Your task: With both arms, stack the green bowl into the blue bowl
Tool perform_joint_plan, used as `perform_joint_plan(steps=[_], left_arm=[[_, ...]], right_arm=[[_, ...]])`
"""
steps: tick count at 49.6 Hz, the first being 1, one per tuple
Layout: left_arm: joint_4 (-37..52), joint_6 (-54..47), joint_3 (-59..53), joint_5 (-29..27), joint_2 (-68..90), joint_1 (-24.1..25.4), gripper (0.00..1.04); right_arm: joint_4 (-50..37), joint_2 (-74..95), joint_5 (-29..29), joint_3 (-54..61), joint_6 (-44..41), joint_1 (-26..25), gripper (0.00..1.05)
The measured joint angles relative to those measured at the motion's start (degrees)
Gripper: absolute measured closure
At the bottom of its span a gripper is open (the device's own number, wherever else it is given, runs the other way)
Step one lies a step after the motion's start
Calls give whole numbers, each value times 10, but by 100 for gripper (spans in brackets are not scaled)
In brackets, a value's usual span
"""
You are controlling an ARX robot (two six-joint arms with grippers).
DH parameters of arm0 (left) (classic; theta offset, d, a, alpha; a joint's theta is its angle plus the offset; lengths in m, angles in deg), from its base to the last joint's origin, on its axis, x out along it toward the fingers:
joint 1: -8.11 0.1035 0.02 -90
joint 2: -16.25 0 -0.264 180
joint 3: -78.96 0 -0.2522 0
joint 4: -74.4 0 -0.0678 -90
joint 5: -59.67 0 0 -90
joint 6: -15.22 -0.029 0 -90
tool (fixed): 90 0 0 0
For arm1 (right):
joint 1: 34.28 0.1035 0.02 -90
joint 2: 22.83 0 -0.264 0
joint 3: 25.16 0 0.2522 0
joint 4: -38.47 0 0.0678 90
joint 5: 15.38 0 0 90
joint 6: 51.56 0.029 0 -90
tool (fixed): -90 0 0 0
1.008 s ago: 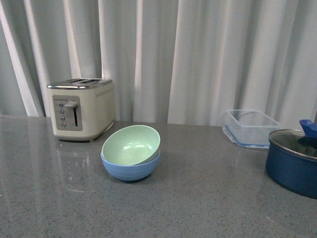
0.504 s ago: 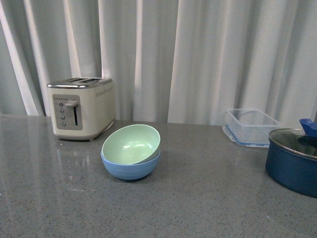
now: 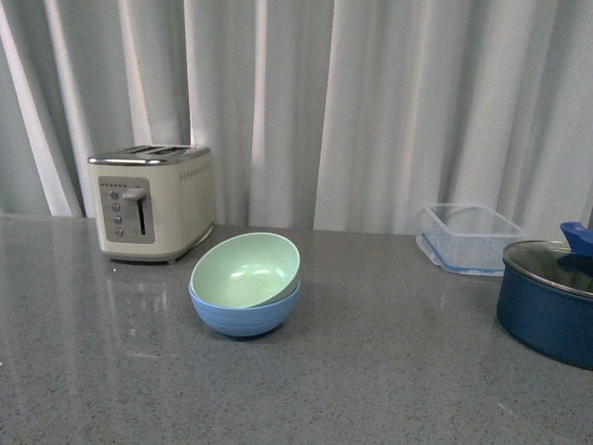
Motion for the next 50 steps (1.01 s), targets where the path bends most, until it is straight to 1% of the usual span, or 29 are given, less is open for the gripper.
perform_joint_plan(steps=[16, 21, 23, 32, 38, 41, 42, 46, 50], left_arm=[[0, 0, 0, 0, 0, 0, 7], [0, 0, 0, 0, 0, 0, 7], [0, 0, 0, 0, 0, 0, 7], [0, 0, 0, 0, 0, 0, 7], [0, 0, 0, 0, 0, 0, 7], [0, 0, 0, 0, 0, 0, 7], [0, 0, 0, 0, 0, 0, 7], [0, 0, 0, 0, 0, 0, 7], [0, 0, 0, 0, 0, 0, 7]], right_arm=[[50, -50, 0, 0, 0, 0, 104], [134, -113, 1, 0, 0, 0, 104], [146, -130, 0, 0, 0, 0, 104], [151, -147, 1, 0, 0, 0, 104], [151, -147, 1, 0, -1, 0, 77], [151, -147, 0, 0, -1, 0, 66], [151, -147, 0, 0, -1, 0, 64], [151, -147, 1, 0, -1, 0, 52], [151, -147, 1, 0, -1, 0, 34]])
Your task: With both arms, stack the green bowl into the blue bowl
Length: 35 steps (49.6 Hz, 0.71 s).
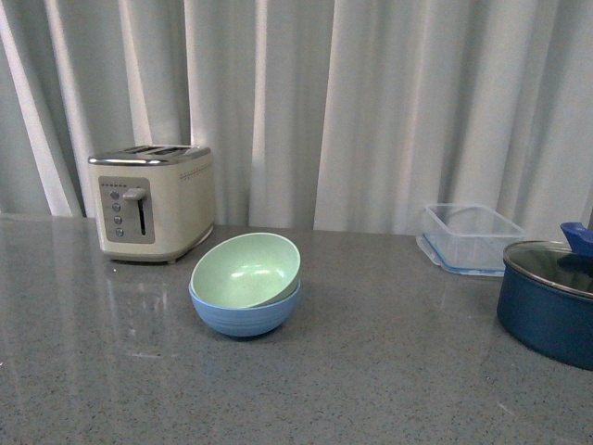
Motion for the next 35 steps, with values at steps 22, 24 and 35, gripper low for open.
perform_joint_plan(steps=[22, 24, 35], left_arm=[[0, 0, 0, 0, 0, 0, 7], [0, 0, 0, 0, 0, 0, 7], [0, 0, 0, 0, 0, 0, 7]], right_arm=[[0, 0, 0, 0, 0, 0, 10], [0, 0, 0, 0, 0, 0, 10], [0, 0, 0, 0, 0, 0, 10]])
